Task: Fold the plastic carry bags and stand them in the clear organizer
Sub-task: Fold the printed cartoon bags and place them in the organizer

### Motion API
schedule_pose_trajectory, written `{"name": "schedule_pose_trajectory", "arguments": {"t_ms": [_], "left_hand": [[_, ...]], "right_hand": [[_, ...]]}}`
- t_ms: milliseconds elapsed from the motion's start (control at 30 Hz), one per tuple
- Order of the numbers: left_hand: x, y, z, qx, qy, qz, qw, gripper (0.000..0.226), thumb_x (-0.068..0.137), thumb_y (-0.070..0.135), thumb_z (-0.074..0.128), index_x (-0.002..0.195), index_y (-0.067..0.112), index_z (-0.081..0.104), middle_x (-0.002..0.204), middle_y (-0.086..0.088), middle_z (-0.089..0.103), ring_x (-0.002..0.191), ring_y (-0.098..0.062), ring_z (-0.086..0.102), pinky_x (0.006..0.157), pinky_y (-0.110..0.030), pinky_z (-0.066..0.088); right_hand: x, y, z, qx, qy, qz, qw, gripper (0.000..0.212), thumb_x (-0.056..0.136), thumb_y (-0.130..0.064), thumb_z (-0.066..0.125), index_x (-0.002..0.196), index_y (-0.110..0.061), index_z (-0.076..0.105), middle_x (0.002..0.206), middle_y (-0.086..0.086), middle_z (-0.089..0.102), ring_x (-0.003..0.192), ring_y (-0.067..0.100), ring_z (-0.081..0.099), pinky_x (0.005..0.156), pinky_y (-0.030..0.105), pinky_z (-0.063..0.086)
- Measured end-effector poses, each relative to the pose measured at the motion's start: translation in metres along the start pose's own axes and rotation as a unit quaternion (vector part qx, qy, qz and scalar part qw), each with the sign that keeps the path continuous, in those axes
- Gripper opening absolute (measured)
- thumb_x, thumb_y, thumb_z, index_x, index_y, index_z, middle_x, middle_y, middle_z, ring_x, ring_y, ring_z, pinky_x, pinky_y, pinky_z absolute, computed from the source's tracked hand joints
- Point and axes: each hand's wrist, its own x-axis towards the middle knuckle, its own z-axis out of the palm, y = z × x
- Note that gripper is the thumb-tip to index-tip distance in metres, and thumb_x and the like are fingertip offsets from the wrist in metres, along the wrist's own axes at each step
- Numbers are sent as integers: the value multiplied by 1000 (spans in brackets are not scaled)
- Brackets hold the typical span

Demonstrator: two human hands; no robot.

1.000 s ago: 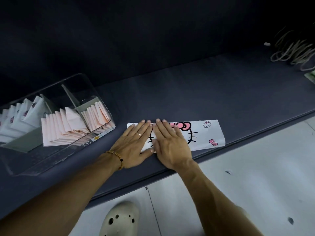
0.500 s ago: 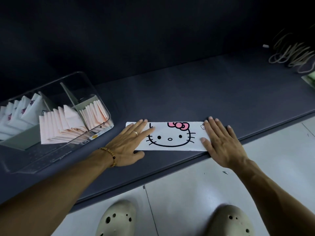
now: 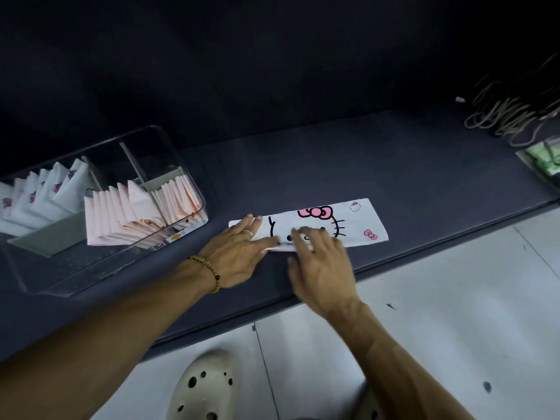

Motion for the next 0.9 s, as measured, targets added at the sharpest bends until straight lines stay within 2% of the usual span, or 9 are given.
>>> {"name": "schedule_pose_trajectory", "arguments": {"t_ms": [133, 200, 300, 367, 467, 600, 700, 800, 900], "left_hand": [[-8, 17, -4, 27, -9, -25, 999, 40, 99, 43, 28, 139, 41, 29, 155, -14, 23, 144, -30, 13, 114, -44, 21], [-12, 20, -9, -2, -18, -22, 1000, 48, 92, 55, 37, 138, 40, 36, 152, -5, 32, 140, -28, 23, 110, -41, 25], [-19, 11, -25, -173, -12, -59, 983, 56, 74, 61, 58, 126, 42, 51, 117, 12, 53, 110, -11, 49, 90, -26, 41], [-21, 6, -33, -304, 2, -84, 949, 47, 72, 52, 66, 116, 38, 61, 99, 19, 56, 93, 1, 55, 75, -14, 40], [-14, 10, -33, -456, -11, -79, 886, 24, 82, 30, 69, 106, 29, 70, 97, 22, 70, 91, 7, 62, 78, -12, 46], [4, 24, -23, -405, 52, -162, 899, 21, 92, 31, 56, 96, 17, 71, 73, 16, 67, 76, -8, 66, 68, -22, 50], [20, 34, -17, -366, 74, -201, 906, 24, 94, 31, 51, 82, 11, 60, 83, -6, 69, 79, -27, 64, 66, -27, 47], [34, 41, -10, -328, 48, -239, 913, 31, 93, 35, 50, 68, 19, 43, 84, -10, 62, 76, -29, 54, 64, -30, 39], [43, 40, -7, -305, 40, -274, 911, 40, 92, 38, 51, 60, 18, 37, 69, -1, 50, 69, -26, 49, 59, -31, 36]], "right_hand": [[1, -24, 1, 6, -53, 49, 997, 16, 80, -10, 62, 92, -15, 71, 83, 1, 66, 79, 24, 62, 68, 34, 46], [-2, -20, -1, 36, -57, 74, 995, 14, 78, -2, 60, 79, -13, 68, 74, 2, 65, 69, 25, 61, 60, 31, 46], [2, 0, -5, 150, -70, 134, 977, 26, 92, -11, 53, 66, -14, 50, 61, 2, 54, 56, 24, 45, 54, 29, 39], [7, 19, -10, 300, -105, 202, 926, 35, 94, -18, 54, 62, -13, 40, 57, -2, 41, 54, 16, 35, 52, 28, 32], [10, 38, -15, 400, -154, 242, 871, 37, 94, -21, 55, 64, -4, 41, 60, 0, 42, 54, 8, 36, 52, 20, 33], [15, 45, -7, 455, -160, 296, 824, 33, 95, -22, 54, 66, -6, 53, 70, 5, 59, 66, 14, 53, 69, 36, 51], [23, 40, -1, 367, -103, 345, 858, 36, 91, -22, 54, 58, -10, 48, 52, -10, 49, 52, 6, 43, 49, 17, 39], [29, 36, 4, 287, -70, 398, 868, 28, 87, -21, 51, 64, -7, 61, 57, 2, 59, 55, 18, 49, 47, 21, 39], [35, 36, 7, 256, -86, 411, 871, 30, 88, -22, 50, 64, -5, 56, 56, 6, 52, 53, 22, 44, 47, 23, 36]]}}
